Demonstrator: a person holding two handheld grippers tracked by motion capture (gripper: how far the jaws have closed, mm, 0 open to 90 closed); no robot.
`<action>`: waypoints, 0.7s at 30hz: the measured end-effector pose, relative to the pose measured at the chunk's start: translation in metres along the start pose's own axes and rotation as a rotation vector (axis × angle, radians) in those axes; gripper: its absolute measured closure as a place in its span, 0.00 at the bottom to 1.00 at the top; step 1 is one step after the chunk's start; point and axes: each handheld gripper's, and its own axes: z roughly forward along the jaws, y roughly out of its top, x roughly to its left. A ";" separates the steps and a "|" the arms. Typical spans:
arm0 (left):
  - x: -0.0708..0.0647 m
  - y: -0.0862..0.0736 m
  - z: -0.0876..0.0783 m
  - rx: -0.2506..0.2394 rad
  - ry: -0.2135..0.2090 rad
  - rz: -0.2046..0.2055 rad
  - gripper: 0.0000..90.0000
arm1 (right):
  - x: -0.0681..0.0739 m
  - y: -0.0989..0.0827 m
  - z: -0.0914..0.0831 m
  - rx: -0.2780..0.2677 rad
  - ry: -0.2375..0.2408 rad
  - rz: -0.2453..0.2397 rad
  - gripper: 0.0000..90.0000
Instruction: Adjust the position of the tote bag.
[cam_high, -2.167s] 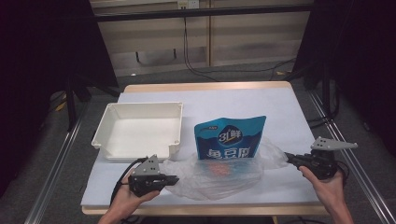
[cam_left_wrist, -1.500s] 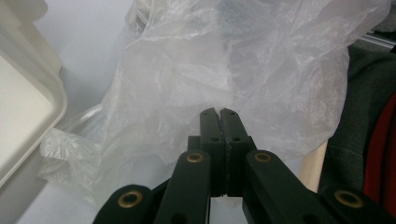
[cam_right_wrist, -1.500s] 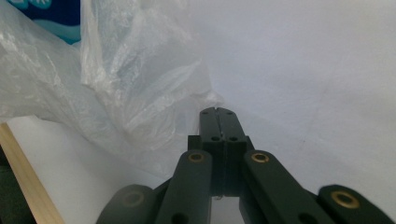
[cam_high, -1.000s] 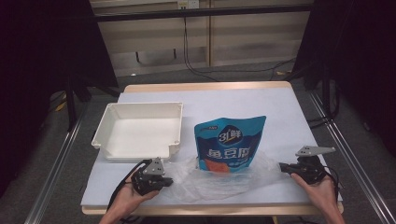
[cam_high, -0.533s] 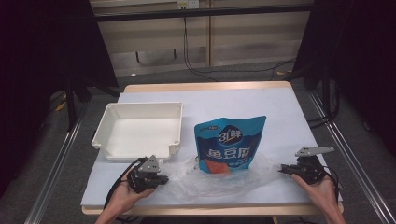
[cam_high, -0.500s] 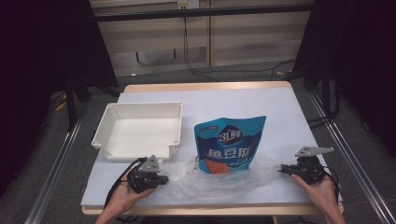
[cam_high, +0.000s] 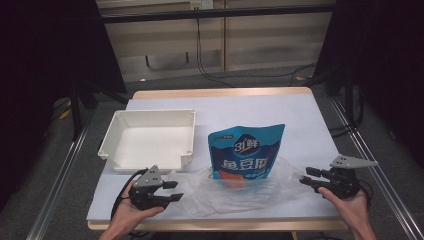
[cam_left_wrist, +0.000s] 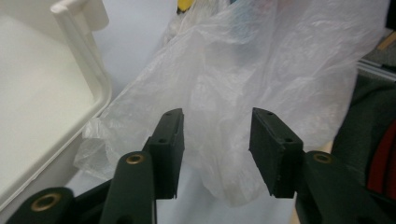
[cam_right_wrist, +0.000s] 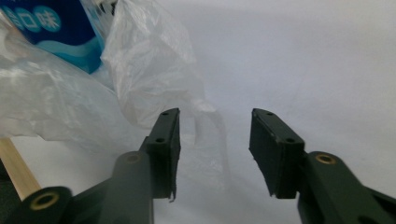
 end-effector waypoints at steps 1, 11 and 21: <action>-0.001 -0.001 -0.003 -0.009 0.005 -0.009 0.59 | 0.002 0.000 -0.004 -0.008 -0.005 -0.001 0.56; 0.000 0.015 -0.016 -0.111 0.016 -0.033 0.62 | 0.023 0.018 -0.027 -0.128 0.047 -0.064 0.68; 0.006 0.043 0.005 -0.147 -0.028 -0.055 0.81 | 0.049 0.041 -0.001 -0.098 0.148 -0.127 0.87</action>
